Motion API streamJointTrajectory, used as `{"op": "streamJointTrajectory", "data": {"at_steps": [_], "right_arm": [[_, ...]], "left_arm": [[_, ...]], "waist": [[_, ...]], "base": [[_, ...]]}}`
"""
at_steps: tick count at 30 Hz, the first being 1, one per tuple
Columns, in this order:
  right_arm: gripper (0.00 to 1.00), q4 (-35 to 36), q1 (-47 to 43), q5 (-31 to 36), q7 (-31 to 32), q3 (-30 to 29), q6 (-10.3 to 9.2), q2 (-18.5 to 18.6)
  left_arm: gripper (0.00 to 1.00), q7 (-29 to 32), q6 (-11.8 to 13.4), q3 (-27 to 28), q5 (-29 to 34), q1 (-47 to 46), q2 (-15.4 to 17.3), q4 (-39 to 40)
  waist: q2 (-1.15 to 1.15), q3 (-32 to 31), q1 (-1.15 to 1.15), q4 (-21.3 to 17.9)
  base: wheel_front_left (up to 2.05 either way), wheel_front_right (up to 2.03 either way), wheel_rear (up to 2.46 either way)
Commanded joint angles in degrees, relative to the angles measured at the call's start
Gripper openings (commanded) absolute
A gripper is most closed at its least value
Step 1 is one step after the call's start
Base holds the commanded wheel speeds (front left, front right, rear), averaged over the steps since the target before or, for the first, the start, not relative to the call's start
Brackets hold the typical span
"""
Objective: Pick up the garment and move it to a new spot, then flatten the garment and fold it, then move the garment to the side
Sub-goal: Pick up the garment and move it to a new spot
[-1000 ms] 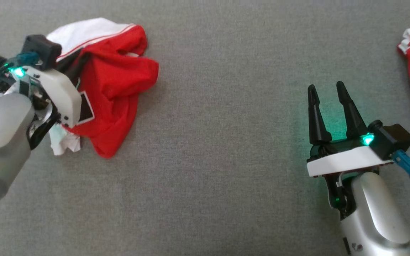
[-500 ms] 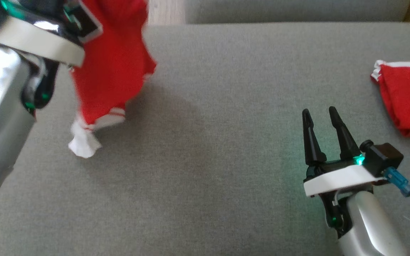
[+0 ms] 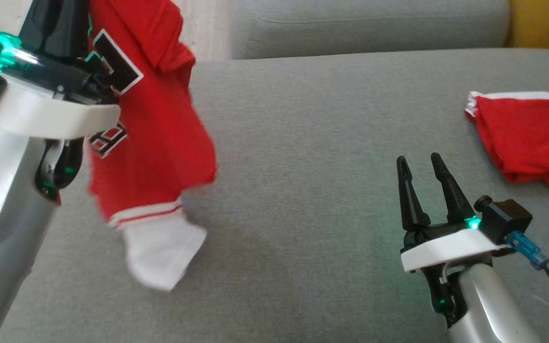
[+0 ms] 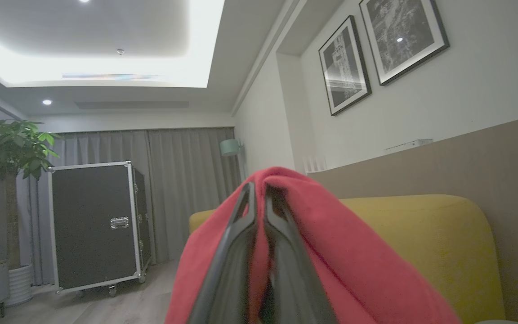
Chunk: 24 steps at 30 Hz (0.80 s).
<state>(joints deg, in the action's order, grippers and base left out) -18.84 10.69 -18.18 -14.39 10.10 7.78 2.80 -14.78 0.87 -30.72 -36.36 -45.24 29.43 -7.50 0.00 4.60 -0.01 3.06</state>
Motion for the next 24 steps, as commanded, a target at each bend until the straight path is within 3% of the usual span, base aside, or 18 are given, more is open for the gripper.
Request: {"op": "streamJointTrajectory", "data": {"at_steps": [1,13,18,22,23,24], "right_arm": [[1.0,2.2,0.9,-0.5,-0.6,1.2,-0.3,0.1],[1.0,4.5,3.8,-1.7,-0.6,0.8,-0.3,0.1],[1.0,5.7,5.7,-2.5,-0.6,1.2,-0.3,0.1],[1.0,6.5,7.2,-3.1,-0.6,1.6,-0.3,0.1],[1.0,6.7,7.5,-3.3,-0.6,1.6,-0.3,0.1],[1.0,6.8,7.7,-3.4,-0.6,1.7,-0.3,0.1]], "left_arm": [[0.0,-0.2,-0.6,3.3,1.3,-2.8,1.8,2.4],[0.0,0.0,-5.1,-0.5,6.1,-7.3,0.4,6.0],[0.0,0.4,-7.3,-6.6,9.7,-12.5,-1.2,0.9],[0.0,0.3,-8.0,-13.1,15.2,-17.6,-3.2,-8.4],[0.39,0.4,-8.0,-14.2,16.1,-18.6,-3.8,-11.7],[1.0,0.6,-8.0,-15.0,16.7,-19.4,-4.4,-15.0]], "waist": [[0.0,0.5,0.01,-1.4],[0.0,7.3,0.01,-10.3],[0.0,11.5,0.01,-13.7],[0.0,14.5,0.01,-15.5],[0.0,15.1,0.01,-15.7],[0.0,15.5,0.01,-15.8]], "base": [[0.0,0.0,0.0],[0.0,0.0,0.0],[0.0,0.0,0.0],[0.0,0.0,0.0],[0.0,0.0,0.0],[0.0,0.0,0.0]]}}
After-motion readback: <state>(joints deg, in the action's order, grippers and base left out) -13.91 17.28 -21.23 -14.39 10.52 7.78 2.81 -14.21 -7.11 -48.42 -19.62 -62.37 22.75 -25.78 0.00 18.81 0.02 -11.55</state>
